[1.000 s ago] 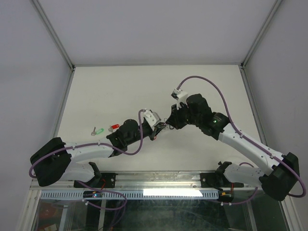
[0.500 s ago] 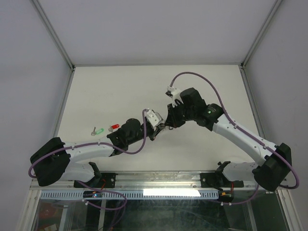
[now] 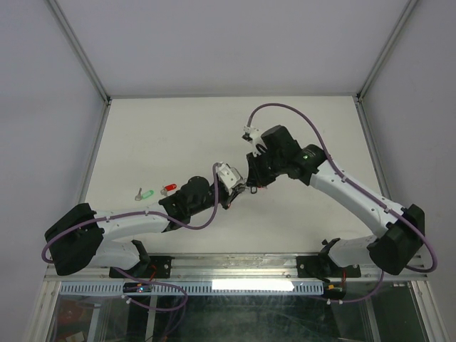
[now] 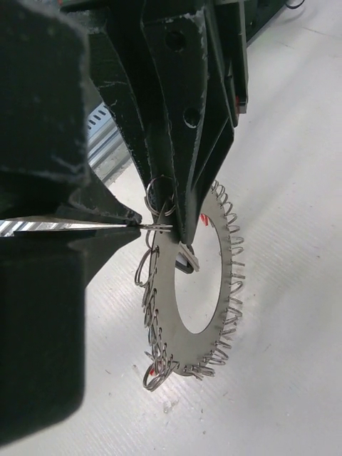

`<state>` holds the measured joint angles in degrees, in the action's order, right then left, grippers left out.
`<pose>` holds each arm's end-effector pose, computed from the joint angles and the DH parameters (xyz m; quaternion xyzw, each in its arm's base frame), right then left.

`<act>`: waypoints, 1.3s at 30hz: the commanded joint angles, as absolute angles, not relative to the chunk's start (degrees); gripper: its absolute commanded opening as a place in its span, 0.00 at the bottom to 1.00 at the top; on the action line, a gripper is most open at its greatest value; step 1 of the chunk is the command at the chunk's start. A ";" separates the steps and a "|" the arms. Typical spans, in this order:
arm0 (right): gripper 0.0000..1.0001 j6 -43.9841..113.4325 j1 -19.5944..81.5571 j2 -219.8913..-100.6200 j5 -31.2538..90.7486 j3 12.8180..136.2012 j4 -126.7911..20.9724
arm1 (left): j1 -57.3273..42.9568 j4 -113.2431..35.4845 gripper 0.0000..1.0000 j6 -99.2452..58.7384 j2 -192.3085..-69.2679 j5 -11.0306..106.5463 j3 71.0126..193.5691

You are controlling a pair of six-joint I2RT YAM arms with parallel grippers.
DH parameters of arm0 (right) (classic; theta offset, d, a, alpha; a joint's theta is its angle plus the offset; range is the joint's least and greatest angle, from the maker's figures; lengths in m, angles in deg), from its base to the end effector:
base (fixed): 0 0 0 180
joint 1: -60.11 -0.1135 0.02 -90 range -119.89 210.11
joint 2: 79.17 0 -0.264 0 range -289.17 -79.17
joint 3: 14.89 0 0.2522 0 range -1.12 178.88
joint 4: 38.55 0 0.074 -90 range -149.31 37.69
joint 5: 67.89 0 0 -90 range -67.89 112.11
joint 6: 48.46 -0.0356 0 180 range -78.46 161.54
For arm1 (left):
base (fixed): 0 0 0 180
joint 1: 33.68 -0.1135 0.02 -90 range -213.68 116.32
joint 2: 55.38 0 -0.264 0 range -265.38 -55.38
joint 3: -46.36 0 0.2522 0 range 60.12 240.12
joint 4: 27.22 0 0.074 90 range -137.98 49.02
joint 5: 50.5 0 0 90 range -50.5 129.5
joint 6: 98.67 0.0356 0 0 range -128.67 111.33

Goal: Put the keys on the keyring

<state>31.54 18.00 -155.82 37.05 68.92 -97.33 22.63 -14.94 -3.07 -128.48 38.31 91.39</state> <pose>0.1990 0.1923 0.3168 -0.3000 0.8881 0.2535 0.2389 0.1511 -0.2253 0.2176 0.4048 0.6871 -0.2508 0.5487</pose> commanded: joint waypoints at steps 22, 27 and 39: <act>0.24 33.21 18.54 -144.64 40.92 60.74 -83.13 | 22.29 -12.09 0.00 -1.70 -125.35 37.82 90.33; 0.30 33.32 18.48 -144.88 39.88 59.06 -82.49 | 22.28 -12.62 0.00 -2.53 -126.01 36.70 90.43; 0.45 29.72 18.54 -142.53 30.58 54.07 -79.74 | 22.26 -18.35 0.00 -1.73 -127.17 30.99 92.48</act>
